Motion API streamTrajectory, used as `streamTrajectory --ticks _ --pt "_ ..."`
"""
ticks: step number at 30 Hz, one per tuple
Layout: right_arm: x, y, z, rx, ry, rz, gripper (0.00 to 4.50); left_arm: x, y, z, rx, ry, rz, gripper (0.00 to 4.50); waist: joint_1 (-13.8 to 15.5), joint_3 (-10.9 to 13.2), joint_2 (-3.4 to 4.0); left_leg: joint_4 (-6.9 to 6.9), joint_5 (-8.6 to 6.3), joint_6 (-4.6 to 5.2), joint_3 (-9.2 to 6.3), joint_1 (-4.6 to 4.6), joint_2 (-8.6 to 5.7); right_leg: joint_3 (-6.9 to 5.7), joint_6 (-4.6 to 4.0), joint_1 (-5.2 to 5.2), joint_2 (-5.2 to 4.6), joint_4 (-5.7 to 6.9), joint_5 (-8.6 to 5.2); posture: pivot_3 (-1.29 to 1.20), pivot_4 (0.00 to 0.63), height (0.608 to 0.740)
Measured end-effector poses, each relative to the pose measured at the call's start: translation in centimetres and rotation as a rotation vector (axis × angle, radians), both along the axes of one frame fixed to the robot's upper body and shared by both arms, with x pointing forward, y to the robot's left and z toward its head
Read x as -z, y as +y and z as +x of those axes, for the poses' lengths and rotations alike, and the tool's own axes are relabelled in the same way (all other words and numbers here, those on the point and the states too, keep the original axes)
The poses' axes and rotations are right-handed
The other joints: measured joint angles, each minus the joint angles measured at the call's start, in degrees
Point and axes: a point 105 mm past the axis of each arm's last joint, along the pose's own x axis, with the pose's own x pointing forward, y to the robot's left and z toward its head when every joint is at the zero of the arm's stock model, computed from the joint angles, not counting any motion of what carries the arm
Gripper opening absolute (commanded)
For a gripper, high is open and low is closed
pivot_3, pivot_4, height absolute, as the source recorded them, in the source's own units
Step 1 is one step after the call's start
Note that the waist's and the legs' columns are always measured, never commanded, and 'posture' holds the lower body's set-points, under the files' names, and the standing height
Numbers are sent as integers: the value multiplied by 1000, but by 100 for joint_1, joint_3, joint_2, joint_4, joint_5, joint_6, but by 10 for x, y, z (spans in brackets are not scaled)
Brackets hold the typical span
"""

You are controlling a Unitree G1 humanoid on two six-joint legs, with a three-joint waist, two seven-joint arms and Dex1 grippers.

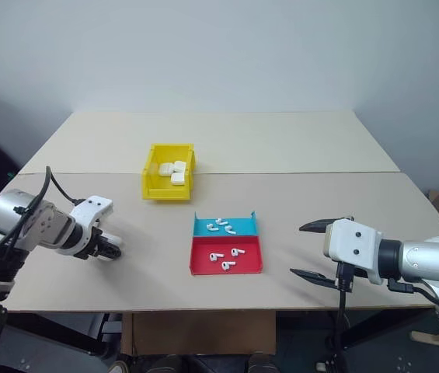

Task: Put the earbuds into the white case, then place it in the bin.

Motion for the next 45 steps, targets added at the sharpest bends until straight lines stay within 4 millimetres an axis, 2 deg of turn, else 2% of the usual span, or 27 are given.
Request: streamTrajectory --ticks 3,6,11,13,14,18,22,25,28,31,34,37,40,45 --pt "0 0 0 0 -1 0 4500 -6 3 1 -11 -29 2 2792 -1 5 -9 0 0 0 -1 -12 0 -1 0 -10 0 -1 0 0 150 740" --pt "-3 0 2 1 -11 1 4500 -27 5 6 -6 -135 -14 2792 9 8 -13 0 0 -1 -2 -28 -1 -2 0 -18 -1 -6 0 0 150 740" --pt "-11 -2 9 10 -43 5 4500 -81 -5 15 96 -478 -112 2792 22 8 -14 0 0 0 -1 -39 -1 -4 -34 -25 -5 -9 20 0 150 740" --pt "-17 -2 12 7 -64 4 4500 -101 -20 12 187 -671 -169 2792 21 7 -11 0 0 0 0 -38 -2 -6 -36 -19 -7 -12 21 0 150 740" --pt "-20 -1 13 2 -74 1 4500 -104 -28 8 238 -750 -176 2792 19 6 -10 0 0 -1 0 -38 -1 -5 -38 -19 -7 -13 23 0 150 740" --pt "-20 5 12 -42 -36 -39 4500 -94 -59 -10 409 -961 -245 2792 28 5 -8 0 1 -2 3 -31 -1 -3 -42 -14 -8 -10 25 0 150 740" --pt "-28 18 10 -109 -3 -94 4500 -99 -91 -30 545 -1249 -454 2792 41 4 -12 10 1 -2 5 -20 1 -4 -41 -1 -7 -15 31 0 150 740" --pt "-26 33 12 -168 14 -148 4500 -96 -100 -39 683 -1351 -492 2792 24 -2 -2 10 1 -2 6 -14 0 1 -35 -1 -6 -15 28 0 150 740" --pt "-22 46 23 -185 22 -233 4500 -89 -108 -49 727 -1458 -645 2792 0 -8 7 12 1 -2 14 -16 2 9 -32 -7 -5 -15 30 0 150 740" --pt "-15 54 35 -154 55 -285 4500 -72 -107 -55 793 -1444 -706 2792 -3 -8 8 10 1 -1 12 -20 4 7 -33 -15 -2 -11 30 0 150 740" --pt "-3 62 38 -142 119 -313 4500 -62 -106 -61 852 -1431 -747 2792 17 -8 9 11 1 -1 11 -33 4 5 -36 -20 -4 -12 32 0 150 740" --pt "6 72 36 -154 174 -325 3882 -52 -103 -64 899 -1405 -778 2792 31 -8 8 11 0 0 11 -40 4 1 -36 -24 -4 -14 31 0 150 740" --pt "8 81 33 -178 181 -339 2929 -44 -98 -67 933 -1372 -788 2792 31 -9 9 11 0 0 10 -39 4 0 -36 -24 -4 -14 31 0 150 740" --pt "16 101 34 -217 166 -380 2929 -33 -92 -71 927 -1343 -788 2792 2 -9 10 12 0 0 9 -36 7 -2 -33 -25 -2 -12 29 0 150 740"
